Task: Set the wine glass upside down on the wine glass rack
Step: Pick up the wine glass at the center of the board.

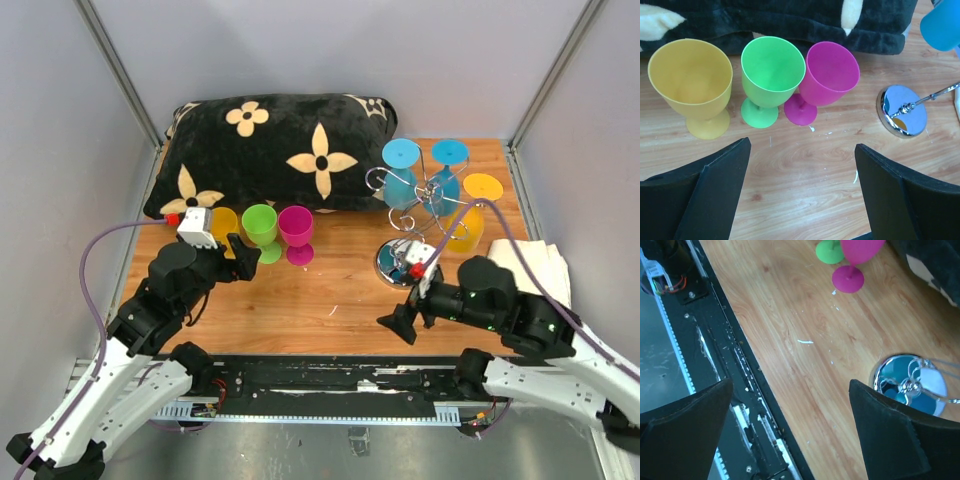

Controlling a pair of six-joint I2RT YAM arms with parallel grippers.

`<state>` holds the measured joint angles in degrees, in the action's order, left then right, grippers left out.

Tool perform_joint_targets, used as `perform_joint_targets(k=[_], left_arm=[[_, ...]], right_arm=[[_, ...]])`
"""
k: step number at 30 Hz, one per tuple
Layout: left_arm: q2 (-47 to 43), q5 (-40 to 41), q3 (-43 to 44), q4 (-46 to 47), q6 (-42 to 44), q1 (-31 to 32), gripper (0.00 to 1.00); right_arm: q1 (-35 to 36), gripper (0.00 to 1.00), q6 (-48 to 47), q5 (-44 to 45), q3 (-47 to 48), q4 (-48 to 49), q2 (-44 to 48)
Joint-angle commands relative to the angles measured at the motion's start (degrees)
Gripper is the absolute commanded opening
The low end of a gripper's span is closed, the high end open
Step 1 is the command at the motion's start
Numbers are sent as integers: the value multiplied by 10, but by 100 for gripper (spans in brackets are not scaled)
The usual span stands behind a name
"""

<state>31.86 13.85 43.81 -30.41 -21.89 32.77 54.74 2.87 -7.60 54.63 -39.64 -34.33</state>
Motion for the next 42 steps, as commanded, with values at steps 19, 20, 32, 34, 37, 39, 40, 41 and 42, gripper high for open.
perform_joint_targets(k=[19,20,32,34,37,39,40,41,42], left_arm=[[-68,24,-26,25,21,3,90],[-71,26,-28,25,21,4,89],[-95,44,-37,24,16,4,89],[-99,45,-37,25,15,3,89],[-101,48,-38,25,16,3,90],[-102,49,-38,25,16,4,89],[-102,49,-38,25,16,3,89],[-103,49,-39,25,16,4,89],[-105,49,-39,25,16,3,89]], right_arm=[[220,98,8,350,89,196,-413],[208,99,15,340,94,202,-428],[101,98,69,271,127,279,-561],[93,98,72,268,126,303,-572],[76,98,88,261,121,341,-585],[64,98,99,258,117,368,-596],[59,98,103,258,114,381,-600],[55,98,106,259,110,397,-604],[51,98,107,259,104,414,-608]])
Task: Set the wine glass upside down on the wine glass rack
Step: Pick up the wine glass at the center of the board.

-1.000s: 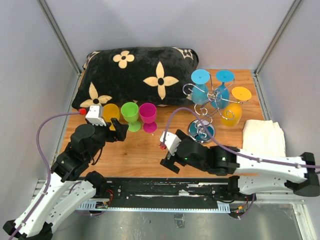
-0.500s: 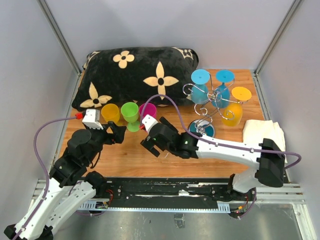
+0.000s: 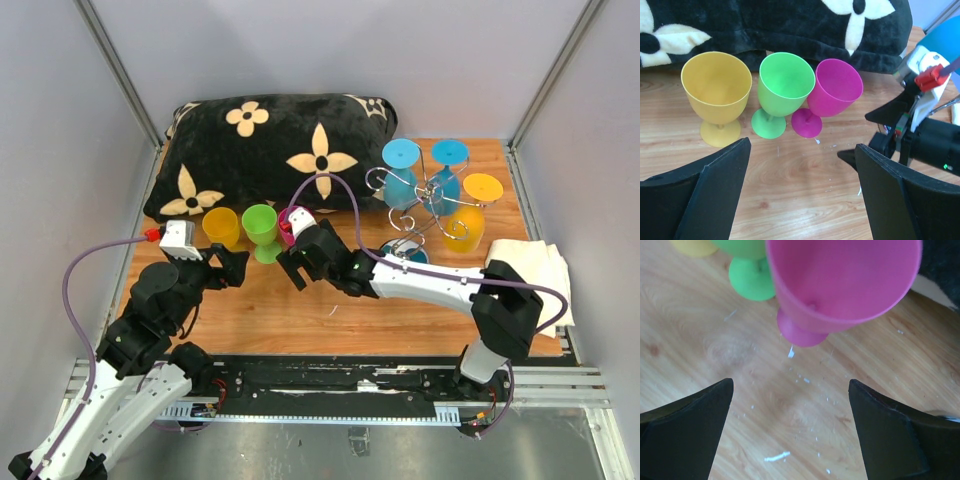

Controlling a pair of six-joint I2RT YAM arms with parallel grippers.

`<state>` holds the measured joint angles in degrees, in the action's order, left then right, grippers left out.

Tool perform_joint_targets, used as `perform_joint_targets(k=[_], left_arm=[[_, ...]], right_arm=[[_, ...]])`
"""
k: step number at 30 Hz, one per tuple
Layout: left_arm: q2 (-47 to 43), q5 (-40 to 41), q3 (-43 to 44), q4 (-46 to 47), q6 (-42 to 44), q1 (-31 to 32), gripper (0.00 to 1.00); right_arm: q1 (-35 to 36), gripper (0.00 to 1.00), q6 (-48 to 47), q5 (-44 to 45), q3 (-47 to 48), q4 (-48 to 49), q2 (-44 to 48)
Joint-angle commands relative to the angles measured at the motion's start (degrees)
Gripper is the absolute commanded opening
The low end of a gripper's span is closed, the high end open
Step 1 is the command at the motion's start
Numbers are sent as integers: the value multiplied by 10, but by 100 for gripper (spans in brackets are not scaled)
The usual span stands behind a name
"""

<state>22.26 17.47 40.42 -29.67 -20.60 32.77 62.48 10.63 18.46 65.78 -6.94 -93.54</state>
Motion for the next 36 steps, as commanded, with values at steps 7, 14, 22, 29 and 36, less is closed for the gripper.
perform_joint_targets(k=[7,14,22,29,36], left_arm=[[-11,9,-6,19,4,3,89],[-11,9,-7,20,6,3,89],[-15,9,-8,20,6,3,89],[-19,9,-8,20,6,3,89],[-13,8,-9,21,7,3,89]], right_arm=[[-39,98,2,-6,-27,199,-52],[-41,98,-16,18,-44,290,-83],[-47,98,-29,64,-45,337,-118],[-53,98,-25,101,-43,372,-146],[-64,98,-31,95,-56,428,-160]])
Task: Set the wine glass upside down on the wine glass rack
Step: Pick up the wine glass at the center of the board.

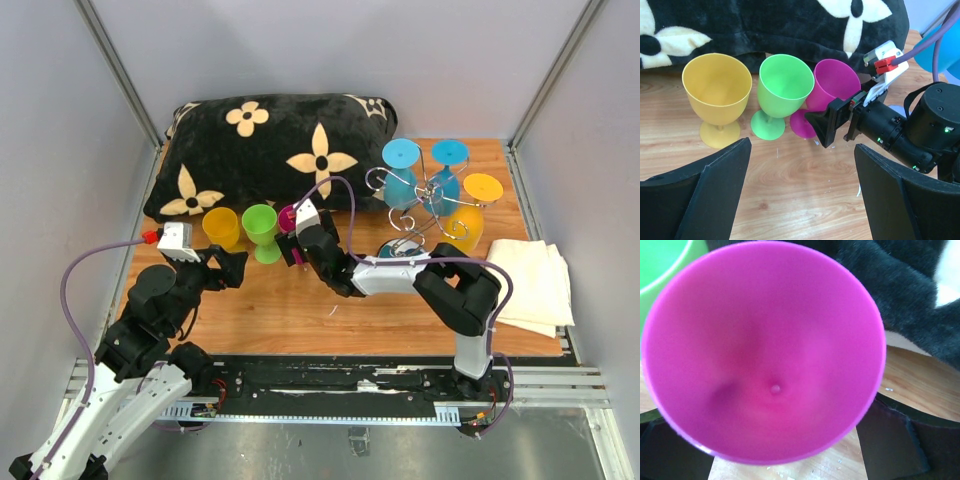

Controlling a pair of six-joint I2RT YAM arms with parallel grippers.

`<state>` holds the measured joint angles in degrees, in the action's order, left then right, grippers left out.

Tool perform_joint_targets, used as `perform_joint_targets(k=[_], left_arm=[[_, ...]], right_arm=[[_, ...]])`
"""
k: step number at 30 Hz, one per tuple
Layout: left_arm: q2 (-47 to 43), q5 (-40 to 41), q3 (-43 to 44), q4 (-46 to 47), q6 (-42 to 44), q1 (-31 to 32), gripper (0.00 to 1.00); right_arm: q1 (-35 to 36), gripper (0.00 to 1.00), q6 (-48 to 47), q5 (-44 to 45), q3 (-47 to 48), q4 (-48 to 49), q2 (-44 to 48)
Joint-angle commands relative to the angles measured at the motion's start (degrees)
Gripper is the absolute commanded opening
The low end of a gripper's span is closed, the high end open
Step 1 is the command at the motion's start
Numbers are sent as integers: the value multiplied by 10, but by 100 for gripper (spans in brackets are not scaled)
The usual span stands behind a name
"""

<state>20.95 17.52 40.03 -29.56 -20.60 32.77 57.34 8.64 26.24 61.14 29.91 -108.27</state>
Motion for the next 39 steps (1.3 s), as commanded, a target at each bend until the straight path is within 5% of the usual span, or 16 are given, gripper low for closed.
perform_joint_targets(k=[1,15,28,39], left_arm=[[0,7,-4,20,6,3,89],[5,8,-5,21,7,3,88],[8,11,-5,20,8,3,88],[4,15,-5,20,7,3,88]], right_arm=[[-14,99,-13,15,-11,67,-16],[-22,100,-27,22,-4,126,-50],[-25,75,-60,11,-47,225,-63],[-20,70,-104,-28,-121,301,-4]])
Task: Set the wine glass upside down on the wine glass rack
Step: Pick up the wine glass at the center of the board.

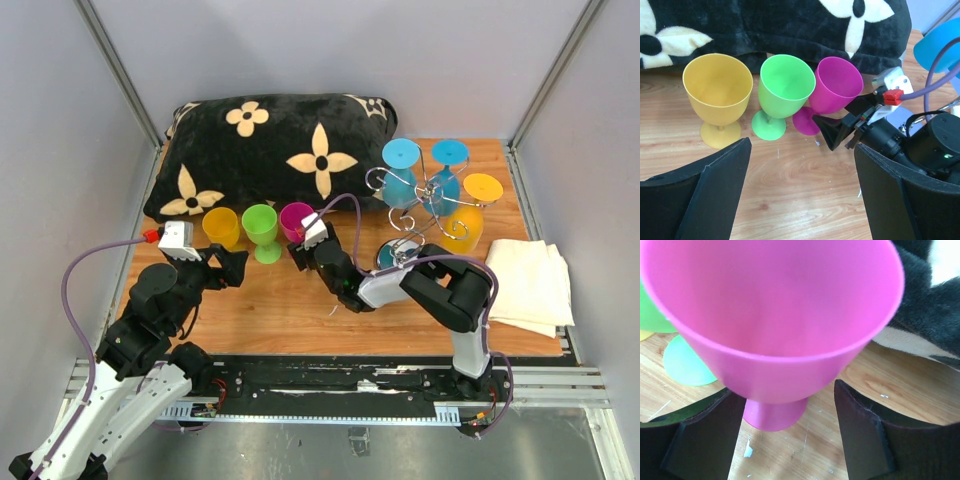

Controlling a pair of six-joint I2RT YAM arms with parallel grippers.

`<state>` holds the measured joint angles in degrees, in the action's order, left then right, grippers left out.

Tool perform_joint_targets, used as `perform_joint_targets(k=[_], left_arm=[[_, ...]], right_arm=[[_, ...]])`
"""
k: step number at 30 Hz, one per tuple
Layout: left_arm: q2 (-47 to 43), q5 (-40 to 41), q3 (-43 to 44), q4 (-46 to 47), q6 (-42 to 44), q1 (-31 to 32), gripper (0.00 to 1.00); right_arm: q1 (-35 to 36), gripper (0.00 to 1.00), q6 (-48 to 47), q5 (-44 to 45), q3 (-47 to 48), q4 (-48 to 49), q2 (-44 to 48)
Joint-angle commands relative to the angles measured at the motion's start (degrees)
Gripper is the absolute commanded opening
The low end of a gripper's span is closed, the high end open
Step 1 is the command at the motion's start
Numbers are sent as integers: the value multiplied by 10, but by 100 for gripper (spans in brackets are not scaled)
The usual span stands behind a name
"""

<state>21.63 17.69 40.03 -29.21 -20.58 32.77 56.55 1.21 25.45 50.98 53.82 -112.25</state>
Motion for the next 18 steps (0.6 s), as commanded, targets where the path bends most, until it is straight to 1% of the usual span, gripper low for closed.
perform_joint_targets(k=[1,3,4,6,7,8,18], left_arm=[[-2,13,-5,16,6,3,88],[-1,12,-4,16,6,3,88],[-2,12,-4,15,6,3,89],[-1,12,-4,16,6,3,88],[-3,12,-5,15,6,3,88],[-3,12,-4,15,6,3,88],[-4,13,-5,15,6,3,88]], right_arm=[[-11,70,-32,-24,-25,67,40],[-11,72,-34,-29,-29,70,42],[-11,76,-35,-30,-28,70,41],[-11,91,-36,-33,-21,69,36],[-11,96,-36,-34,-16,67,33],[-11,99,-37,-36,-10,65,29],[-18,99,-39,-25,48,35,-9]])
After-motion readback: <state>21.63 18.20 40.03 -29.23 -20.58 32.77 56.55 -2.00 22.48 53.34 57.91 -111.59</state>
